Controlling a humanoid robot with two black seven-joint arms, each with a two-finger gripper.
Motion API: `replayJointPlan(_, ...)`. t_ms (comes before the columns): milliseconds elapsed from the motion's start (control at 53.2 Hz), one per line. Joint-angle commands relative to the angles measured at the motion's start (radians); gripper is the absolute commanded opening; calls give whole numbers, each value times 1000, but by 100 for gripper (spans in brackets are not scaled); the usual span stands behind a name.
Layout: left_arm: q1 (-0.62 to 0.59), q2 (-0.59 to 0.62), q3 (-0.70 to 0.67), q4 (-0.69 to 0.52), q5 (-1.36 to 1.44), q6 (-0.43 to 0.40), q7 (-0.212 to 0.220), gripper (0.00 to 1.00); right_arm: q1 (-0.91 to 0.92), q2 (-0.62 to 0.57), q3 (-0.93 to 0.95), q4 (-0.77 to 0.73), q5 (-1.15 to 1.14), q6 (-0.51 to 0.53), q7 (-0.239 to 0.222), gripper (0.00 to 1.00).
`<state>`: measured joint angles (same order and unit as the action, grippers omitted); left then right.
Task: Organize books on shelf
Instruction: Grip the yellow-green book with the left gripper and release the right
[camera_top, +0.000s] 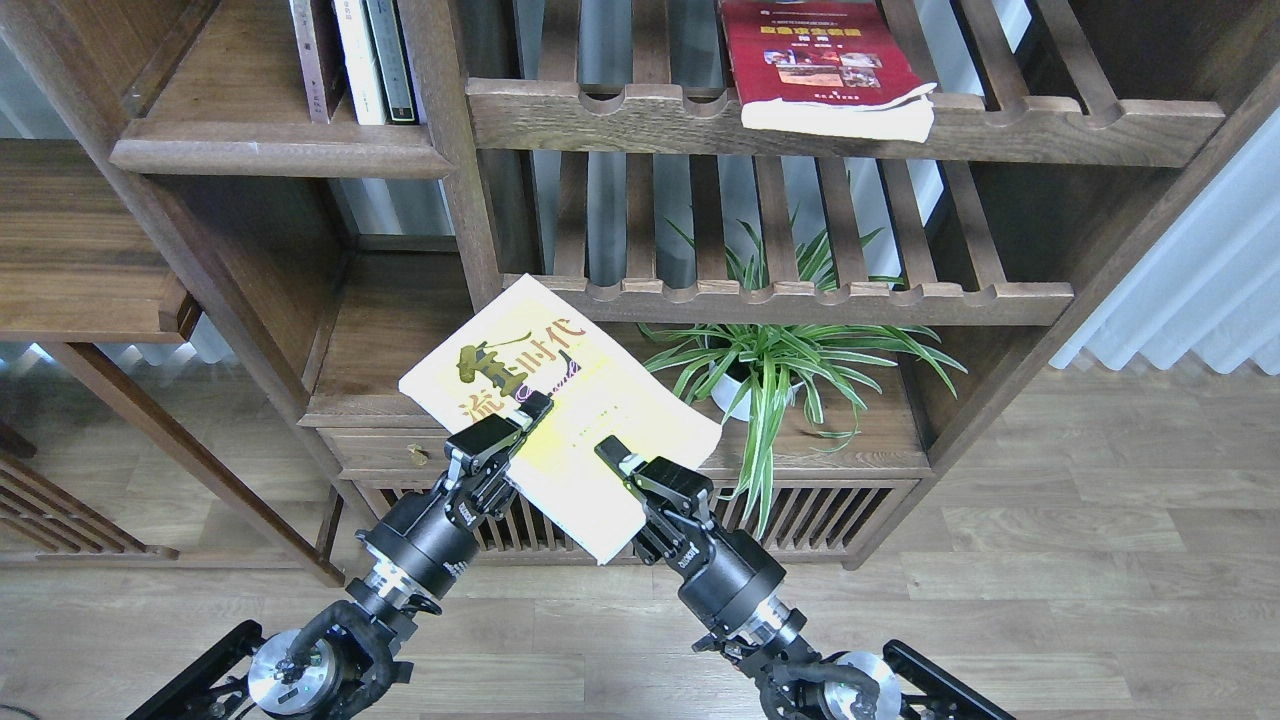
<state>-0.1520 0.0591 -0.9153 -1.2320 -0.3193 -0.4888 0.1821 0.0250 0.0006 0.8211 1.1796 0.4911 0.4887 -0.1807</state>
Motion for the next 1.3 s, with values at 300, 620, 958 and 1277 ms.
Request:
replayJointPlan(300,6,1,-2,2,-1,0,-1,8,-7,-7,6,3,9,0,3,30)
replayJointPlan(620,9,2,-2,2,-1,0,-1,8,3,-1,-5,-5,10,0,10,10)
replayJointPlan(958,9,4,-4,2,-1,0,-1,9,32,-1,-13,-8,1,0,10,62)
replayJointPlan(1277,6,24,0,-3,3,0,3,10,32,-1,7,-32,1,0,12,80)
